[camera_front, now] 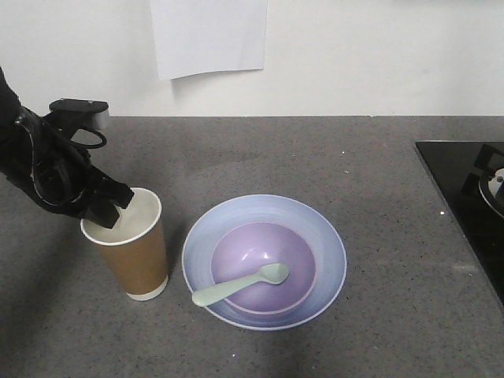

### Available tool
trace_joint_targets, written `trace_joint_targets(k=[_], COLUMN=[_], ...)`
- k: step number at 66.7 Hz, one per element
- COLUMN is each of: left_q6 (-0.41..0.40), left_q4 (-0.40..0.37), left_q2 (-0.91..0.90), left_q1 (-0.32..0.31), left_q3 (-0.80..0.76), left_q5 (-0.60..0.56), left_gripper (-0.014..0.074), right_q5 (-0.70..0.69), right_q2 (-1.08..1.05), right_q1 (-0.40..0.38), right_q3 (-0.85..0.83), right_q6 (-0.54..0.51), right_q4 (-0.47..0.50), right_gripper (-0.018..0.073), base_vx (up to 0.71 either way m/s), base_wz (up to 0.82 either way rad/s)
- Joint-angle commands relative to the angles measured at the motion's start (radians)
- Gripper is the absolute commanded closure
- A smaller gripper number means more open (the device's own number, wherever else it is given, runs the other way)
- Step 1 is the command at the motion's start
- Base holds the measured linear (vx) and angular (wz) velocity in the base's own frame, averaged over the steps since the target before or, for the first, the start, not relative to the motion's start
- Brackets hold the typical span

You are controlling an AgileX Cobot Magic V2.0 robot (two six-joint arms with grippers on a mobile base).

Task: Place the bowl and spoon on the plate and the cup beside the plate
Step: 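Slide the brown cup with the left gripper toward the plate, then release the cup and lift the left gripper away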

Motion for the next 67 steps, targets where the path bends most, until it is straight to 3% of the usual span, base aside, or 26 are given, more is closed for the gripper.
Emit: trace_joint_targets(k=[1, 25, 52, 67], left_q6=[-0.003, -0.004, -0.004, -0.004], left_q4=[-0.023, -0.023, -0.039, -0.042], left_q2=[-0.038, -0.041, -0.064, -0.130], left_q1=[-0.005, -0.005, -0.005, -0.005], left_q3=[-0.022, -0.029, -0.031, -0.123], left_q5=[-0.015, -0.017, -0.032, -0.009], left_gripper=[0.0459, 0.0326, 0.0319, 0.0319], right_q5=[-0.013, -0.013, -0.013, -0.013], right_q2=[-0.004, -0.004, -0.004, -0.004], right_q1=[-0.005, -0.005, -0.005, -0.005], right_q3=[-0.015, -0.015, -0.015, -0.015], right_q6=[-0.001, -0.001, -0.001, -0.001], right_q4=[-0.013, -0.013, -0.013, -0.013], right_gripper=[0.0564, 0.0564, 0.0564, 0.0564], base_vx=[0.00, 0.00, 0.00, 0.00], base_wz=[0.00, 0.00, 0.00, 0.00])
